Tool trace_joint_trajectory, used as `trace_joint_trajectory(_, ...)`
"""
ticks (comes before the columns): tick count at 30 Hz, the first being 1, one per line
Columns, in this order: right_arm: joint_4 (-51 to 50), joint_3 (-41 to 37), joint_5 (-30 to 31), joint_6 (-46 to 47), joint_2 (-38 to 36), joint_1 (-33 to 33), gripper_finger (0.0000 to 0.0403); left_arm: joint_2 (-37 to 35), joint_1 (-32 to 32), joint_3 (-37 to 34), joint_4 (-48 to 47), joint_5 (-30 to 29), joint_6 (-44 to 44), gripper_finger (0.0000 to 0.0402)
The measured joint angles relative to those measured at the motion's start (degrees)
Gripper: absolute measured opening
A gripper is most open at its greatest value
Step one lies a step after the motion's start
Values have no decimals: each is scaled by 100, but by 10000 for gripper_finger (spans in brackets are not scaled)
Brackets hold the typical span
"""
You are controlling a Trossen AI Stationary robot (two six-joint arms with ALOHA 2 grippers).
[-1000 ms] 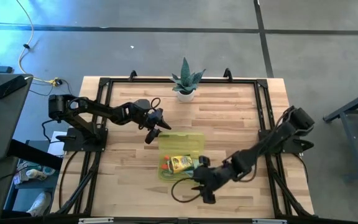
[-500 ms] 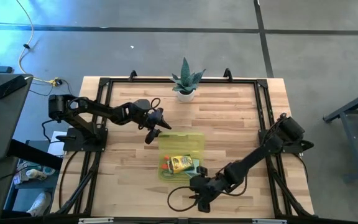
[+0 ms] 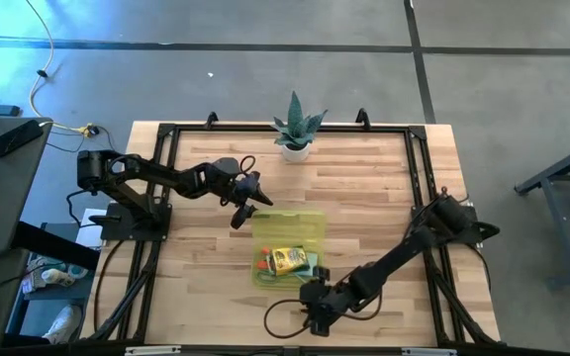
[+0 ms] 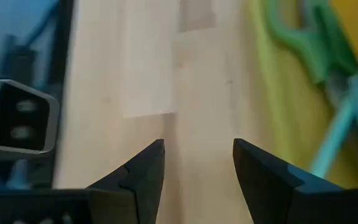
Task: Pack school essentials
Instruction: Close the yellow supply box
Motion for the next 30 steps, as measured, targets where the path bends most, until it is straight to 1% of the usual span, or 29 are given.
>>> trace_joint_trajectory(4,-10,0,397,1,80,-10,181,0,0,0,0,0,1,204)
trace_joint_trajectory(14,-3,2,1009,171,98,-15,181,0,-3,0,39,7,3,204)
trace_joint_trajectory(19,-4,2,1145,407,98,-15,181,0,-165,0,48,11,-51,204)
trace_joint_trajectory(30,-6,1,1342,468,98,-20,181,-24,-677,0,58,11,-164,204)
